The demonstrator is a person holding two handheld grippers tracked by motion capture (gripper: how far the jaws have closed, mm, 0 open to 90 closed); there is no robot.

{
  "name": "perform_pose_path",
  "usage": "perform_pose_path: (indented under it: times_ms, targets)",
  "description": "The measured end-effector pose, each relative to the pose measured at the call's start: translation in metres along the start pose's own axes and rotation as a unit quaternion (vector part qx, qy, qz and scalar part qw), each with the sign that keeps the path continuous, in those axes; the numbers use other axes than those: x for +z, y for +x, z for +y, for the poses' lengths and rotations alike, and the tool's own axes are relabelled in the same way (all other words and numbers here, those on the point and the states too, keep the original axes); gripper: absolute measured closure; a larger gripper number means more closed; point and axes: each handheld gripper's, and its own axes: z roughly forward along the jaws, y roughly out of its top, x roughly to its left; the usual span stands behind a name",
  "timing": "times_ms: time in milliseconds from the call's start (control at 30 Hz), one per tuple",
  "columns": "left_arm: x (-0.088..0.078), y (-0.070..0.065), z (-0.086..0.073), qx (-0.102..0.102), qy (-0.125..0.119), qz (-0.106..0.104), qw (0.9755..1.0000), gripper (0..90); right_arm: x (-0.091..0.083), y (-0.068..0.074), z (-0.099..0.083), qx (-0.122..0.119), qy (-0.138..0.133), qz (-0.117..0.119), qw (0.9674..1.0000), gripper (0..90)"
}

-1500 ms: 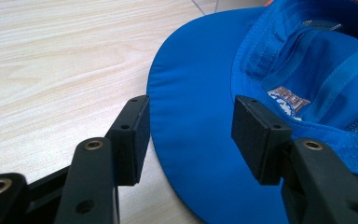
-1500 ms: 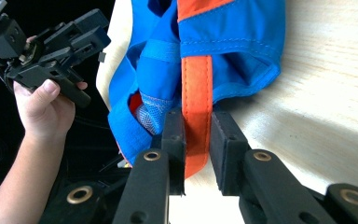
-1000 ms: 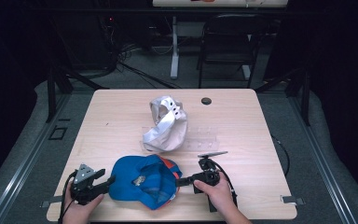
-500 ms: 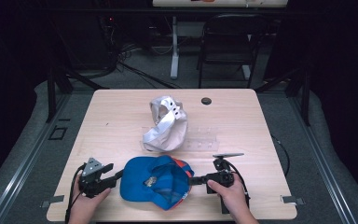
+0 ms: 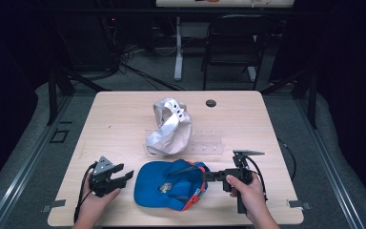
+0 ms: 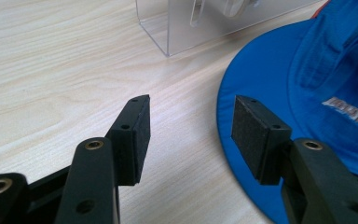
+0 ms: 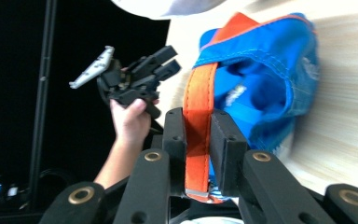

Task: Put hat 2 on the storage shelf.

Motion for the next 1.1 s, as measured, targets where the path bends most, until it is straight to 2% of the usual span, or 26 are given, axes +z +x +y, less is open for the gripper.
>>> perform_pose_path:
  times_ms: [100,167,300,400,667,767,900,1100]
  targets:
    - [-0.002,0.001,0.0,-0.002,0.004,0.001,1.0,47.8,-0.002,0.012,0.008,0.0,0.011,0.003,0.9999,77.8]
    - [-0.002,0.002,-0.001,-0.004,-0.002,0.003,1.0,47.8,-0.002,0.021,0.013,0.004,0.015,0.004,0.9999,77.8]
    - [-0.003,0.003,-0.001,-0.005,0.003,0.003,1.0,47.8,-0.004,0.041,0.023,0.013,0.023,0.018,0.9995,77.9]
    - [-0.003,0.003,-0.001,-0.006,0.0,0.004,1.0,47.8,-0.004,0.057,0.03,0.016,0.025,0.035,0.999,77.9]
    - [-0.004,0.004,-0.002,-0.006,-0.003,0.007,1.0,47.8,-0.007,0.092,0.045,0.025,0.018,0.056,0.998,77.9]
    - [-0.005,0.005,-0.002,-0.007,-0.003,0.007,1.0,47.8,-0.012,0.103,0.05,0.023,0.017,0.056,0.998,77.9]
    - [-0.006,0.006,-0.002,-0.007,0.001,0.008,0.9999,47.8,-0.023,0.115,0.056,0.022,0.011,0.044,0.9987,77.9]
    - [-0.006,0.005,-0.002,-0.007,0.002,0.007,0.9999,47.8,-0.052,0.127,0.065,0.016,-0.019,0.018,0.9995,77.9]
